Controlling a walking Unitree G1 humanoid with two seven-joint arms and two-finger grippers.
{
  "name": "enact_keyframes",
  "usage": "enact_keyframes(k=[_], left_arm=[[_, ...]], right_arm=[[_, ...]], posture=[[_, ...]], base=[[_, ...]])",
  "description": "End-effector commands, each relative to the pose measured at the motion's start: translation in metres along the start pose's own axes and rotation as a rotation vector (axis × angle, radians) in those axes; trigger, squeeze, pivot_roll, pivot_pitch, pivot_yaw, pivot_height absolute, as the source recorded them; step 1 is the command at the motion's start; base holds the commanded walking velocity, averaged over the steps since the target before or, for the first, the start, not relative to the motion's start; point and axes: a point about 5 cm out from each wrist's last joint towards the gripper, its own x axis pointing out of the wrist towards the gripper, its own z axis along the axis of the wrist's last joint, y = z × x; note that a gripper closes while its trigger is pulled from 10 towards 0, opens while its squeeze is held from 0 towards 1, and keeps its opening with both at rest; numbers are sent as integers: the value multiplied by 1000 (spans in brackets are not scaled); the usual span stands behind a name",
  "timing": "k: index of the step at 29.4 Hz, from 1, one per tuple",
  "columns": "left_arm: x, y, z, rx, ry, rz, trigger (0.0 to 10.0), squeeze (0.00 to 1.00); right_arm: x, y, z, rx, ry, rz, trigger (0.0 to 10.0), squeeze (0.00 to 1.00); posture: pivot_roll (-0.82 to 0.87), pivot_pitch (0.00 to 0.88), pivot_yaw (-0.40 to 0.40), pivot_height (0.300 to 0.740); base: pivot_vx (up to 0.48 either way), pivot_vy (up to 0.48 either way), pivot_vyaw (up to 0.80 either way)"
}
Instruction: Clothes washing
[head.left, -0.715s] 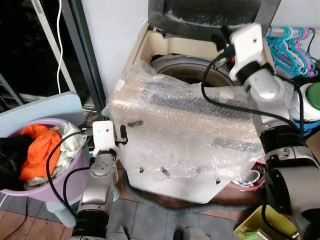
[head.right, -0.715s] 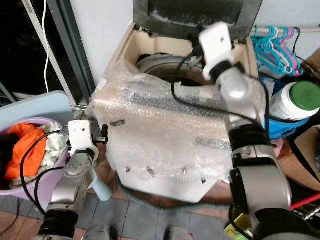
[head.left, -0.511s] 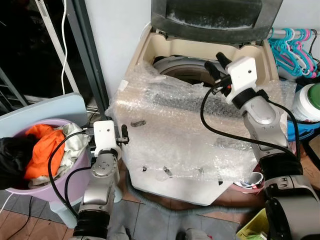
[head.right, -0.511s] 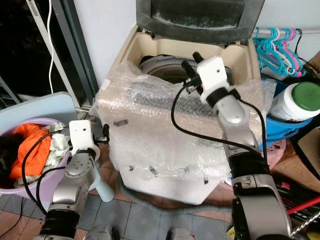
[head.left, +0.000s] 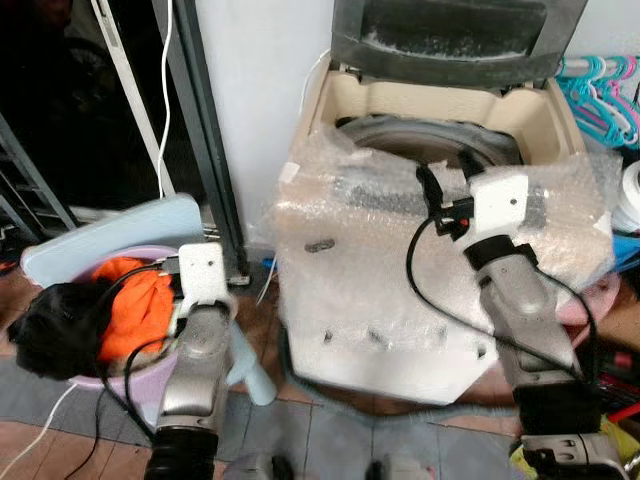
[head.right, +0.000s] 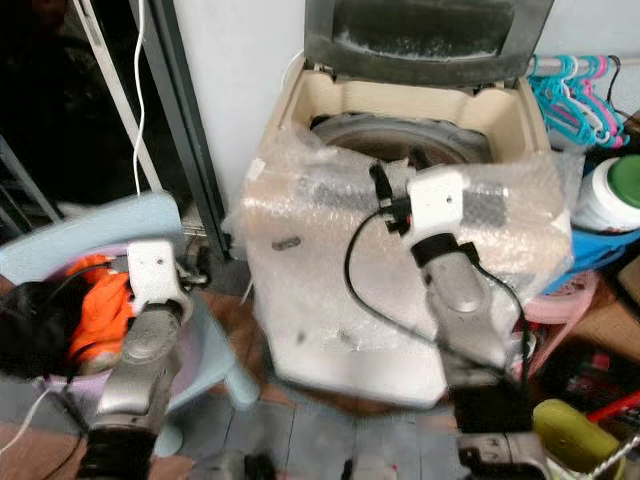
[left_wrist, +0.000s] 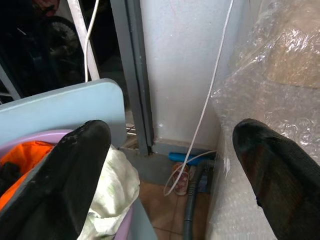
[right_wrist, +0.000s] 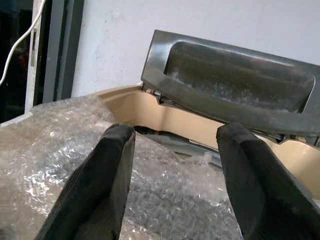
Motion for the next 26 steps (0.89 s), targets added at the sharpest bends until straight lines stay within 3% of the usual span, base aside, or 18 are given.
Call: enact_keyframes(k=[1, 6, 10, 13, 19, 26], left_arm=[[0, 5, 1, 8, 4, 22, 10000, 0], [0, 6, 2, 10, -10, 14, 10000, 0], [1, 5, 5, 10, -38, -18, 10000, 0], [0, 6, 6, 67, -54, -21, 10000, 0], [-1, 3, 5, 97, -57, -28, 10000, 0], [1, 5, 2, 15, -11, -4, 10000, 0]], right_arm=[[5, 10, 10, 6, -34, 28, 10000, 1000], [4, 16, 13, 24, -28, 45, 10000, 1000], [3, 20, 16, 48, -34, 62, 10000, 1000], [3, 23, 17, 59, -33, 70, 10000, 1000], [0, 29, 17, 68, -21, 95, 10000, 1000], [-2, 36, 10, 80, 29, 116, 10000, 1000]], posture=[[-55, 0, 13, 740], [-53, 0, 17, 740], [-54, 0, 23, 740], [-57, 0, 23, 740], [-59, 0, 21, 740], [-59, 0, 20, 740]], base=[[0, 480, 800], [0, 460, 800], [0, 0, 800], [0, 0, 800], [0, 0, 800], [0, 0, 563]])
